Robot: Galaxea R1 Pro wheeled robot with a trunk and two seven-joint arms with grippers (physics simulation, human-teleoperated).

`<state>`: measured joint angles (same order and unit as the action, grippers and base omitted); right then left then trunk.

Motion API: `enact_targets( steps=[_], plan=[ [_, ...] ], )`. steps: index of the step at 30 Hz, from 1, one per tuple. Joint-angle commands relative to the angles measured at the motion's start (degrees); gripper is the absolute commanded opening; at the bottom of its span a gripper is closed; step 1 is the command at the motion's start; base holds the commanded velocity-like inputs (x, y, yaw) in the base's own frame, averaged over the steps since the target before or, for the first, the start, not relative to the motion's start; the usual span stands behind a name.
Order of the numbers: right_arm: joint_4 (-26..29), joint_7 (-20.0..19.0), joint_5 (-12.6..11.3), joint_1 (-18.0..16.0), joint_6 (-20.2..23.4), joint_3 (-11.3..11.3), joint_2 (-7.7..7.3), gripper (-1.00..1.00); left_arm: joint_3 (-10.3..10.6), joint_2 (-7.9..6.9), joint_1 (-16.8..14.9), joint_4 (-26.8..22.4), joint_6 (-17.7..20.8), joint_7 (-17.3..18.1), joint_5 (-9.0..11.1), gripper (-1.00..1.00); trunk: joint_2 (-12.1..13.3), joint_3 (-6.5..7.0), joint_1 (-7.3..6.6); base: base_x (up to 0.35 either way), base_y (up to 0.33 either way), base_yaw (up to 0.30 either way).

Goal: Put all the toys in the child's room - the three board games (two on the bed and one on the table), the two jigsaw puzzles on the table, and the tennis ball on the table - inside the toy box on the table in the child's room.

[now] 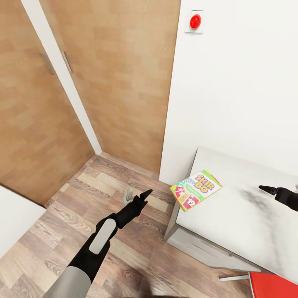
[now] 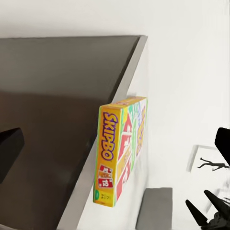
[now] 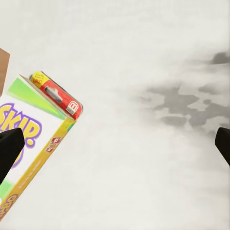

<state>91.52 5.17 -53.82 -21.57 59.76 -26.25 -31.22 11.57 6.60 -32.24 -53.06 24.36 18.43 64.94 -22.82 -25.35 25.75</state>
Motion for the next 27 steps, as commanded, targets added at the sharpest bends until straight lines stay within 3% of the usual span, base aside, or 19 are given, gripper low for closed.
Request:
enact_targets(
  steps=[1,27],
  plan=[
    [0.0,0.5,-0.6,-0.1,0.2,0.0,-0.01,1.0,0.0,0.01,0.0,0.0,0.4,0.0,0.5,1.0,-0.1,-0.09,0.03,0.0,0.0,-0.03],
    [0.7,0.5,-0.6,-0.1,0.2,0.1,0.44,1.0,-0.1,-0.22,0.2,0.1,0.2,1.3,0.2,1.0,-0.1,-0.09,0.03,0.086,0.0,-0.006]
  ],
)
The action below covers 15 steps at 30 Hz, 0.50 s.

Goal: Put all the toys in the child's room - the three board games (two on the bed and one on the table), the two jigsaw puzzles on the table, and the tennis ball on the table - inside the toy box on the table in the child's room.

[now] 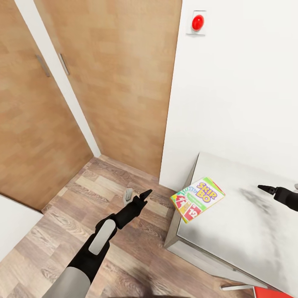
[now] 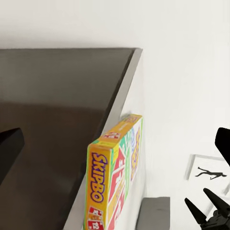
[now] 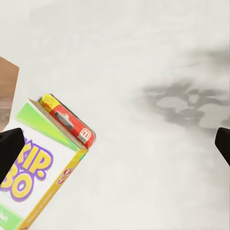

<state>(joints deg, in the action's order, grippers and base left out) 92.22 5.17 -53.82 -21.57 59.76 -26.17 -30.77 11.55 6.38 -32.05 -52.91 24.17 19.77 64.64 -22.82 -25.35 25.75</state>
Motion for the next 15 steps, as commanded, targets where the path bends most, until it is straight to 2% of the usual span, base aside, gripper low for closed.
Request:
enact_targets(
  steps=[1,10,15],
  plan=[
    [0.0,0.5,-0.6,-0.1,0.2,0.0,-0.01,1.0,0.0,0.0,0.0,0.0,0.4,0.0,0.5,1.0,-0.1,-0.08,0.03,0.024,0.0,0.0],
    [0.1,0.5,-0.6,-0.1,0.2,0.0,0.01,1.0,0.0,-0.04,0.0,0.0,0.3,0.0,0.5,1.0,-0.1,-0.08,0.03,0.022,0.0,0.0],
    [0.1,0.5,-0.6,-0.1,0.2,0.0,0.01,1.0,0.0,-0.06,0.0,0.1,-0.1,0.0,0.4,1.0,-0.1,-0.08,0.03,0.162,0.0,0.0]
  ],
)
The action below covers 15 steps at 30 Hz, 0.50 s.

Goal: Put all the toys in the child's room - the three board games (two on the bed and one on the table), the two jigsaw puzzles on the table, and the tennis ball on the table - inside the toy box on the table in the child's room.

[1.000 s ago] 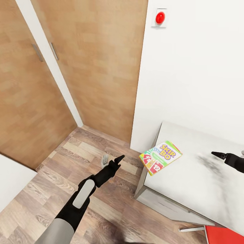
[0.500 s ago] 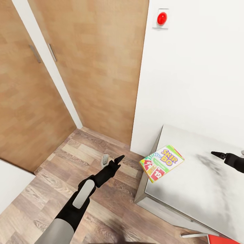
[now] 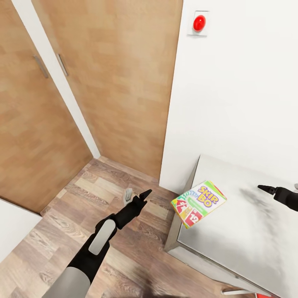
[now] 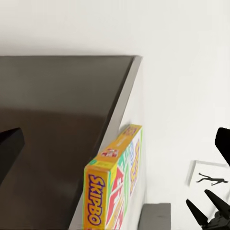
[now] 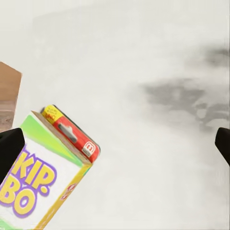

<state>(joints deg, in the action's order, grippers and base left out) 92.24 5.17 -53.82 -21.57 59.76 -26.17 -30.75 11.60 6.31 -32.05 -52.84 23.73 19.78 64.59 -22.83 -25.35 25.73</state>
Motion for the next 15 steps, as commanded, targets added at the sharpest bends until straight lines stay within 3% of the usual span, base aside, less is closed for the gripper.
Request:
enact_targets(
  steps=[1,8,15],
  plan=[
    [0.0,0.5,-0.6,-0.1,0.2,0.0,-0.01,1.0,0.0,0.01,0.0,0.0,0.3,0.0,0.5,1.0,-0.1,-0.08,0.05,0.24,0.0,0.0],
    [0.0,0.5,-0.6,-0.1,0.2,0.0,-0.01,1.0,0.0,0.01,0.0,0.0,-0.2,-0.1,0.5,1.0,-0.1,-0.08,0.05,0.208,0.0,0.0],
    [0.0,0.5,-0.6,-0.1,0.2,0.0,-0.01,1.0,0.0,0.06,0.0,0.5,-0.3,-0.2,0.5,1.0,-0.1,-0.08,0.05,0.071,0.0,-0.001]
  ],
)
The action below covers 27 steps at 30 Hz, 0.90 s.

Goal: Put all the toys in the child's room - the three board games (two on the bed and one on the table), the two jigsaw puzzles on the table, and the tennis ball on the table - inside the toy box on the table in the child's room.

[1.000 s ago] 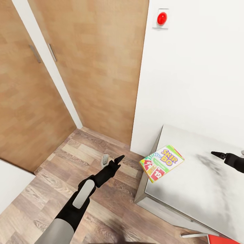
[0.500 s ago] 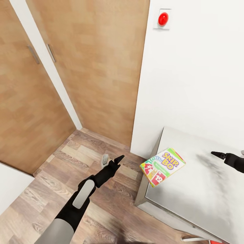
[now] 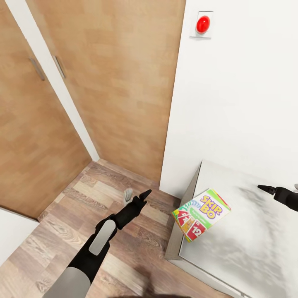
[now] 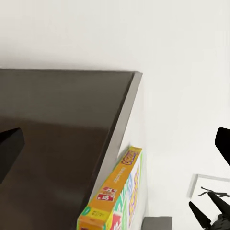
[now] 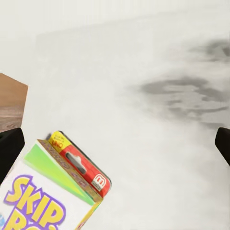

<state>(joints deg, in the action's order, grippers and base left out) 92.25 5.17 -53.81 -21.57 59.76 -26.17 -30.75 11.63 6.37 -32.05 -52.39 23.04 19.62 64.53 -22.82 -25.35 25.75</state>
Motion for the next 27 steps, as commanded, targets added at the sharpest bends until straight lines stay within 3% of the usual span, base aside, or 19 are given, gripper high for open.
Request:
enact_targets(
  steps=[1,17,27],
  plan=[
    [0.0,0.5,-0.6,-0.1,0.2,0.0,-0.01,1.0,0.0,0.01,0.0,0.0,0.4,0.0,0.5,1.0,-0.1,-0.08,0.03,0.037,0.0,-0.005],
    [0.0,0.5,-0.6,-0.1,0.2,0.0,-0.16,1.0,0.0,0.25,-0.3,3.5,0.3,0.0,0.5,1.0,-0.1,-0.08,0.03,0.011,0.0,-0.145],
    [0.0,0.5,-0.6,-0.1,0.2,0.0,-0.07,1.0,0.0,0.23,-0.3,4.6,0.3,0.0,0.5,1.0,-0.1,-0.08,0.03,0.001,0.0,-0.053]
  ],
)
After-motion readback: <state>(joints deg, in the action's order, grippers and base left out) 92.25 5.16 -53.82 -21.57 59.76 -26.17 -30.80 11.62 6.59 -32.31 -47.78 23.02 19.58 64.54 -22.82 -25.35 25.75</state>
